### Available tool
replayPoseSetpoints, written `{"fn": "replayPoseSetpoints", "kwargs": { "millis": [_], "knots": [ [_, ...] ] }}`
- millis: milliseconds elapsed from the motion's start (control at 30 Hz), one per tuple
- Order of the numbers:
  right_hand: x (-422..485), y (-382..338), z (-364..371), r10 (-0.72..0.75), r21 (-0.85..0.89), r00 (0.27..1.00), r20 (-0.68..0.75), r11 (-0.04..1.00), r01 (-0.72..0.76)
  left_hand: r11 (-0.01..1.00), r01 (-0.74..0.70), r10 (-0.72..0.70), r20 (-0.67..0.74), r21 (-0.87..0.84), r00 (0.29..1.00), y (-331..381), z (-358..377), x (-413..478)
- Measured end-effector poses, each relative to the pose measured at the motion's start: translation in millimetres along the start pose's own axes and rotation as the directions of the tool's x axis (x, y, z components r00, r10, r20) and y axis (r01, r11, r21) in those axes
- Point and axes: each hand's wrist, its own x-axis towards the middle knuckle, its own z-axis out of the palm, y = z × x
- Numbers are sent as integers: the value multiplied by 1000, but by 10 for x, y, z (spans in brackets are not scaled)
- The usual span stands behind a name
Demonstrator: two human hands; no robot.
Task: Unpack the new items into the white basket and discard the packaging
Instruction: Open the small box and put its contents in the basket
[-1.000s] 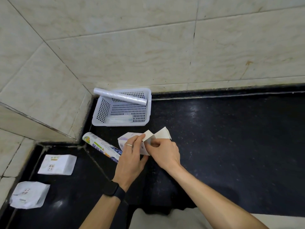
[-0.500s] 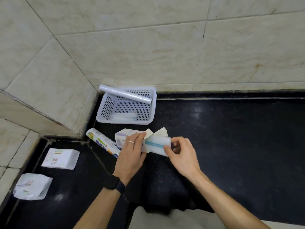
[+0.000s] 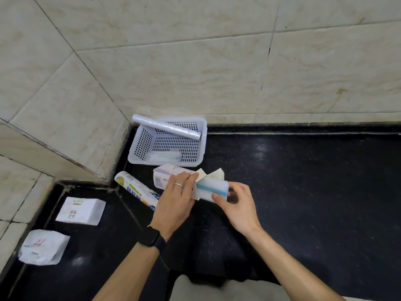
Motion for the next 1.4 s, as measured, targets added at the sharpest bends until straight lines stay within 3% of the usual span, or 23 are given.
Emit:
{"fn": "replayPoseSetpoints", "kwargs": {
  "millis": [300, 533, 700, 933, 1067, 1133, 1200, 1267, 1333, 1400],
  "knots": [
    [38, 53, -86, 54, 201, 997, -55, 979, -41, 999, 20, -17, 94, -29, 995, 21, 146, 76],
    [81, 353, -594, 163, 319, 976, -143, 941, -111, 972, 235, -214, 320, -29, 923, -35, 443, 184],
    [51, 578, -986, 248, 406, 934, -258, 905, -128, 986, 165, -150, 540, 21, 828, 81, 796, 235],
    [-97, 741, -1148, 301, 446, 905, -302, 883, -144, 998, 56, -29, 688, -18, 725, 410, 1199, 102],
    [-122, 750, -1098, 313, 440, 906, -284, 882, -167, 991, 105, -11, 713, -88, 701, 357, 1186, 81],
    [-118, 737, -1053, 318, 435, 912, -259, 881, -184, 953, 231, -22, 716, -196, 697, 338, 1084, 106],
    [-104, 692, -1003, 318, 436, 922, -222, 878, -198, 781, 519, -140, 713, -347, 687, 336, 937, 159],
    [-89, 616, -939, 310, 432, 937, -163, 876, -215, 428, 757, -261, 735, -494, 627, 343, 741, 268],
    [-67, 517, -849, 295, 417, 952, -84, 878, -235, 86, 825, -285, 780, -558, 557, 298, 555, 366],
    [-21, 406, -730, 276, 400, 961, 1, 881, -253, -122, 812, -246, 810, -571, 532, 206, 390, 414]
  ]
}}
